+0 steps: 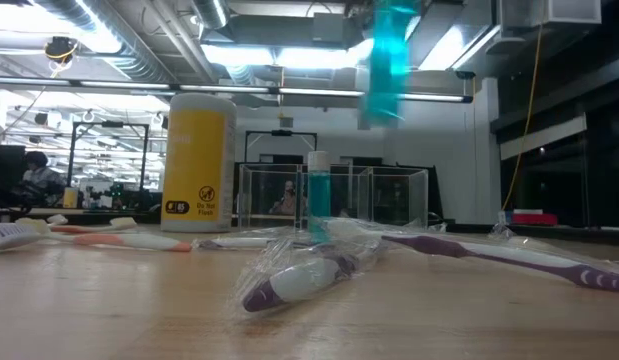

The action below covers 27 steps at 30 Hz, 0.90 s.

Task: Pick & Place toothbrushing station
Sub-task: Put the blue mouthwash into the middle compartment of the transparent organizer

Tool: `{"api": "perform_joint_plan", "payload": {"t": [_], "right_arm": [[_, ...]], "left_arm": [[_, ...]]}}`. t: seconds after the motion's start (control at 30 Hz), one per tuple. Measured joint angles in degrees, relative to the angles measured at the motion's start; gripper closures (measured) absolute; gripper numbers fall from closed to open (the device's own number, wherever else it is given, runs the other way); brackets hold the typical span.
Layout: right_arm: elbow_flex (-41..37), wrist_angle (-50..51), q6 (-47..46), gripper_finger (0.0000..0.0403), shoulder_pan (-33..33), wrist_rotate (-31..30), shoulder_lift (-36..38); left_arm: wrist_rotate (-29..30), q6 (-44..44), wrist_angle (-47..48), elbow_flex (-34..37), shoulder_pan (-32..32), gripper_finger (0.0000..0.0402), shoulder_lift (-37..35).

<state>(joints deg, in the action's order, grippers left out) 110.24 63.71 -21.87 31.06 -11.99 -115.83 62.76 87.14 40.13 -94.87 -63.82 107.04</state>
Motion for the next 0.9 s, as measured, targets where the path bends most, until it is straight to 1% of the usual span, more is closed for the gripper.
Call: {"api": "perform_joint_plan", "payload": {"t": [0.1, 0.17, 0.23, 0.4, 0.53, 0.63, 0.77, 0.9], "right_arm": [[3.94, 3.16, 5.71, 0.0306, -3.93, -1.48, 0.08], [4.72, 5.52, 9.97, 0.0306, -7.28, -0.57, 0.48], [4.23, 7.29, 14.26, 0.0306, -10.70, 0.71, 1.37], [0.48, 7.40, 21.61, 0.0306, -18.28, 5.99, 6.44], [-2.77, 6.03, 25.37, 0.0306, -23.13, 12.40, 10.14], [-4.61, 6.16, 28.33, 0.0306, -25.07, 16.55, 11.44], [-6.95, 6.39, 31.50, 0.0306, -26.33, 19.82, 11.72], [-9.12, 4.26, 35.21, 0.0306, -26.46, 19.10, 11.72]], "left_arm": [[0.06, -5.51, -2.99, 0.00, 1.87, 0.0258, 0.00], [-0.42, -9.76, -5.37, 0.00, 3.12, 0.0258, -0.02], [-0.78, -12.18, -6.60, 0.00, 3.92, 0.0258, -0.04], [3.37, -11.41, -7.71, 0.00, 2.62, 0.0258, -0.04], [4.82, -11.40, -8.71, 0.00, 2.30, 0.0258, -0.06], [4.82, -11.41, -8.69, 0.00, 2.67, 0.0258, -0.06], [4.62, -11.42, -8.67, 0.00, 3.76, 0.0258, -0.07], [4.57, -11.88, -8.67, 0.00, 4.72, 0.0258, -0.07]]}}
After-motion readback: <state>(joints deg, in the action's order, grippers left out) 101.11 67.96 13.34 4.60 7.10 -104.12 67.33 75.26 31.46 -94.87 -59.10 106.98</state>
